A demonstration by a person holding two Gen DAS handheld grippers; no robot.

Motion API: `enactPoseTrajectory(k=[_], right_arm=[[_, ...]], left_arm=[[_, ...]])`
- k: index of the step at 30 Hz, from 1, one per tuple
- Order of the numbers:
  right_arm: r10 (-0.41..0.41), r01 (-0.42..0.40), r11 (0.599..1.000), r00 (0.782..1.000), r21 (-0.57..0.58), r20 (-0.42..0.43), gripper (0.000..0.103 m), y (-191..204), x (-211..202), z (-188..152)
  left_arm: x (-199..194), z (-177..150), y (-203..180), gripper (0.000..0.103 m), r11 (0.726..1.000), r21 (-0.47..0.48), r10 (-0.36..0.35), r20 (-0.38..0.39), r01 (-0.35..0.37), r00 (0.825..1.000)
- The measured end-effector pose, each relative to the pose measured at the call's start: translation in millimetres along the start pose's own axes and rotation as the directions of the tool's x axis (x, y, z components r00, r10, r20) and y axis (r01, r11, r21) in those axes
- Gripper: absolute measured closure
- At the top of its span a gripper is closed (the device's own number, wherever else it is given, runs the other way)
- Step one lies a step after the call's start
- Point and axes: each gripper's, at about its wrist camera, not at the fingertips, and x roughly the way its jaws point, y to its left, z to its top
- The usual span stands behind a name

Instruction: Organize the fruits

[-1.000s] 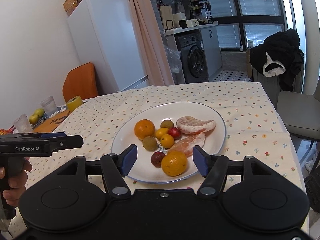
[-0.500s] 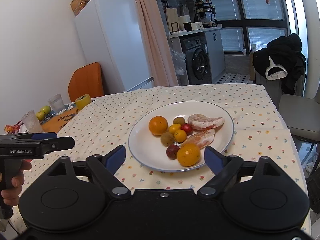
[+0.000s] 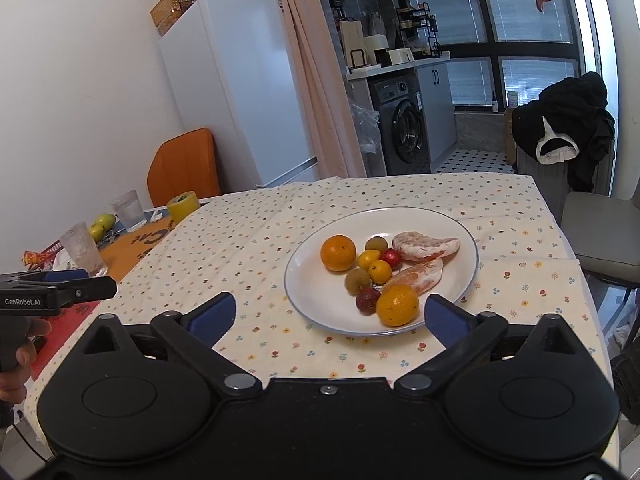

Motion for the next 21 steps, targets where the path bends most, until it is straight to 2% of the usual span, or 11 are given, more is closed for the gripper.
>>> enactPoseTrajectory(k=[10, 13, 17, 21], right_arm=[[0.012, -0.012, 1.000, 1.000, -0.008, 0.005, 0.000, 13, -27, 3], [0.006, -0.006, 1.000, 1.000, 0.017, -0.013, 0.000, 14, -32, 4], [0.000, 0.000, 1.000, 1.000, 0.003, -0.023, 0.000, 19, -38, 2], [-0.003, 0.003, 1.000, 1.000, 0.023, 0.000, 0.000, 21, -48, 1]], left_arm=[[-27, -4, 6, 0.004, 1.000, 0.014, 0.017, -0.003, -0.017, 1.000], [-36, -6, 7, 0.004, 0.998, 0.016, 0.053, -0.009, -0.052, 0.999], [-48, -8, 8, 0.003, 0.998, 0.019, 0.061, -0.018, -0.061, 0.998], [-61, -10, 8, 0.001, 0.998, 0.024, 0.059, -0.011, -0.058, 0.998]])
